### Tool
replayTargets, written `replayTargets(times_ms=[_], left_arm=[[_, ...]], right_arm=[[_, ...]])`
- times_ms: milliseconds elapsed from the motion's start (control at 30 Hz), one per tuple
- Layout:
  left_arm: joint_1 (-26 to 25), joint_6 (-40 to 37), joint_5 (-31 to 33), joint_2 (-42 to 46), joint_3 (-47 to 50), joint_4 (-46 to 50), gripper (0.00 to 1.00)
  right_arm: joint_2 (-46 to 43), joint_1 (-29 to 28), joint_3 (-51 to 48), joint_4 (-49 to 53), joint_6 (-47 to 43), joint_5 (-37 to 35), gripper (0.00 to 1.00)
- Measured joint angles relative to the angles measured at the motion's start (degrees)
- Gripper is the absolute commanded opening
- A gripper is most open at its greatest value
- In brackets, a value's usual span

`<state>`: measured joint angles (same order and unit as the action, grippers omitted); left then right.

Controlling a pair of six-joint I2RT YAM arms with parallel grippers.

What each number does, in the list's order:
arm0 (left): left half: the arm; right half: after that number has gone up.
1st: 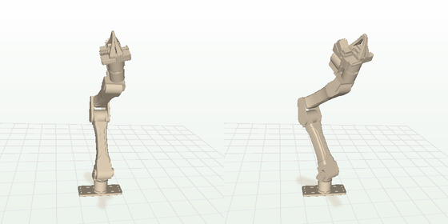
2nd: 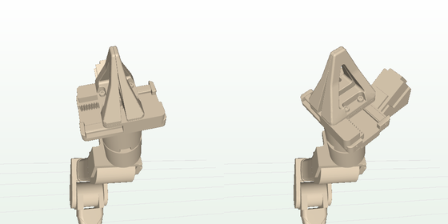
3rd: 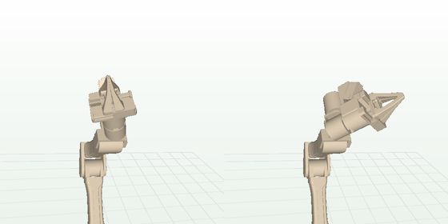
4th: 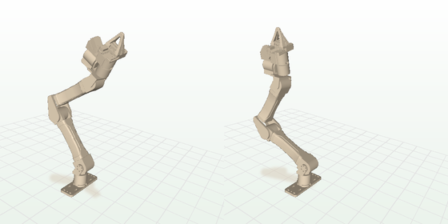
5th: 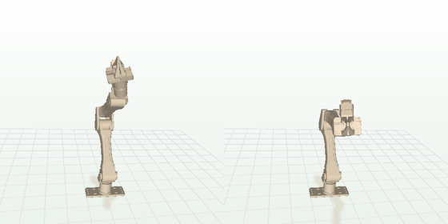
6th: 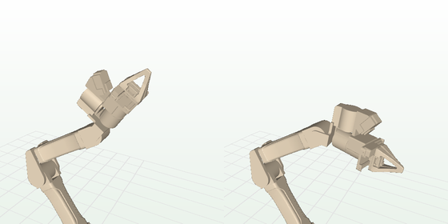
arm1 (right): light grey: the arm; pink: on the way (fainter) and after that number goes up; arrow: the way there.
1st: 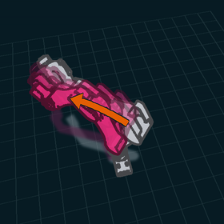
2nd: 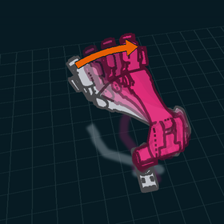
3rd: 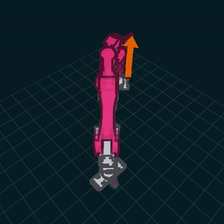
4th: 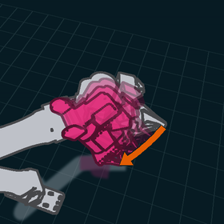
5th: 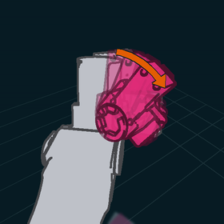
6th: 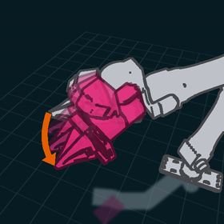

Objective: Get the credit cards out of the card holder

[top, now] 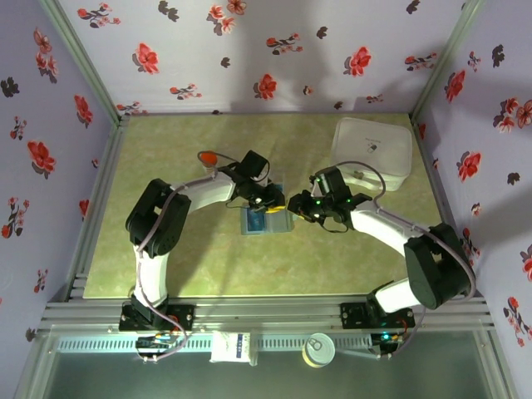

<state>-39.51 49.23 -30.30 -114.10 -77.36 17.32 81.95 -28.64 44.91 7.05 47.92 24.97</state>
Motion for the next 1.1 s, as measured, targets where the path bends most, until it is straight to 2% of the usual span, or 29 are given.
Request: replayTargets(times_ms=[367,567,833,1100], left_arm=[[0.4,0.0,0.0,0.1,0.7,0.3,0.22],[2.4,0.0,0.0,2.6,6.2,0.2,0.21],[6.7,0.0,0.1,10.3,15.0,-2.1,0.19],[9.7,-0.5,1.1,13.6,20.2,-2.2,0.13]], right_arm=[[1.2,-0.1,0.1,-0.5,0.3,0.2,0.29],[6.5,-2.4,2.9,-0.6,0.5,0.3,0.29],[14.8,-7.0,10.8,-0.7,0.5,0.7,0.28],[21.8,-9.3,16.6,0.2,-0.1,1.0,0.27]])
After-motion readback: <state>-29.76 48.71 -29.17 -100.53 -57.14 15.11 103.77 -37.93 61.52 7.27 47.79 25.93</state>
